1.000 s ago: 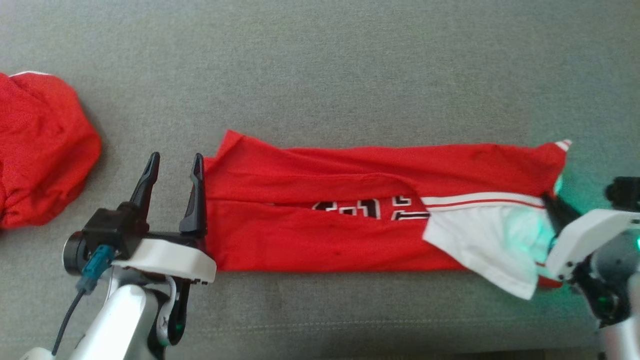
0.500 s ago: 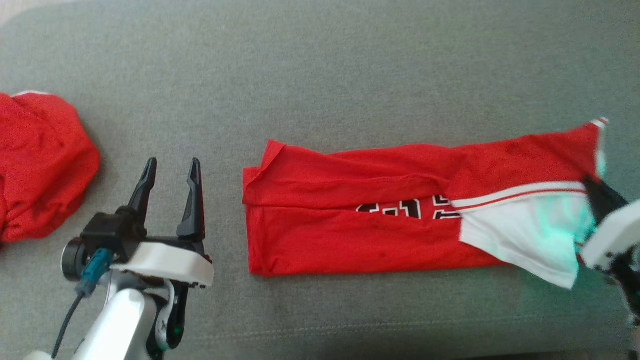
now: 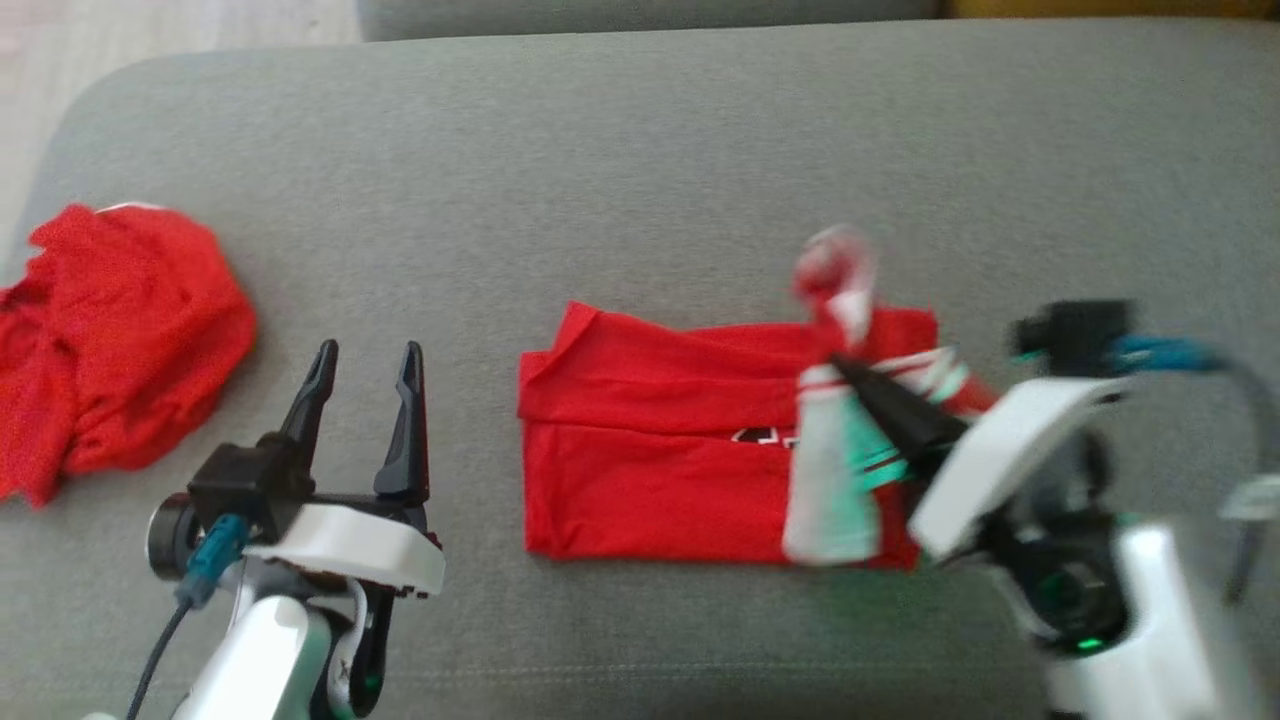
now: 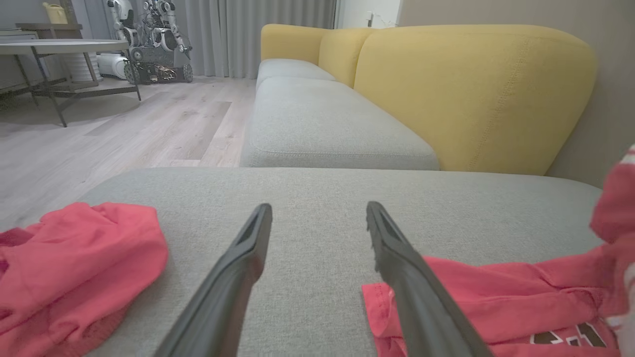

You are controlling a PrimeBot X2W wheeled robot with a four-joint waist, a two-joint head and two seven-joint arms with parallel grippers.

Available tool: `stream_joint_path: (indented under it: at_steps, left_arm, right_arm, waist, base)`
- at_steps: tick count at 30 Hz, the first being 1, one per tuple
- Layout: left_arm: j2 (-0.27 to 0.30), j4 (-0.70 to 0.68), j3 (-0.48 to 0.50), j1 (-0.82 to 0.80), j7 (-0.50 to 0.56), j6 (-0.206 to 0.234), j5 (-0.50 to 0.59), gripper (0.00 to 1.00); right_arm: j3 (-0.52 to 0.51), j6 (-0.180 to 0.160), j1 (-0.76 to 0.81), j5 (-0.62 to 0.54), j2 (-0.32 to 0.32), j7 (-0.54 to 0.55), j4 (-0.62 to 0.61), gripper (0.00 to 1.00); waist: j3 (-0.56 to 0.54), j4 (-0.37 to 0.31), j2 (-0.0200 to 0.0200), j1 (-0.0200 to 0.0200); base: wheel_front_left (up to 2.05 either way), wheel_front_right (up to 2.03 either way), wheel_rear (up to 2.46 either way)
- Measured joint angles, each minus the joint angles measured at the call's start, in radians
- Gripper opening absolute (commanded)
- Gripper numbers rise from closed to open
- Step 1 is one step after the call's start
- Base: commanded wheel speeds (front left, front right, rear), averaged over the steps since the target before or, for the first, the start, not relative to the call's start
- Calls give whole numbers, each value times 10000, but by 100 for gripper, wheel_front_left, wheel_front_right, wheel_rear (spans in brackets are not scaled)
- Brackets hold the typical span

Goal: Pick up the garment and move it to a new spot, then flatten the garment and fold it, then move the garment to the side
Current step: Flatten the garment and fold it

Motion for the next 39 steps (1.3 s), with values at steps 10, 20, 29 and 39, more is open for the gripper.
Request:
stream_joint_path:
  at_steps: [10, 20, 29, 39]
  left_arm:
    - [-157, 155, -236, -1, 2, -69, -4, 100]
    - [-316, 247, -282, -172, 0, -157, -4, 100]
    - [-479, 422, -255, -388, 0, -240, 0, 100]
    - [-368, 454, 44, -339, 0, -226, 33, 100]
  right_arm:
    - [2349, 0, -957, 1158, -2, -2755, 2842, 0]
    - [4086, 0, -2735, 2148, -23, -4721, 5139, 29]
    - [5375, 0, -3766, 2989, -52, -5962, 5325, 100]
    - [3714, 0, -3690, 1787, -1237, -7204, 3622, 100]
  waist:
    - [75, 831, 0, 0]
    - [533, 1147, 0, 0]
    - [809, 1044, 0, 0]
    - [532, 542, 0, 0]
  base:
    - [0, 0, 0]
    - [0, 0, 0]
    - [0, 0, 0]
    - [0, 0, 0]
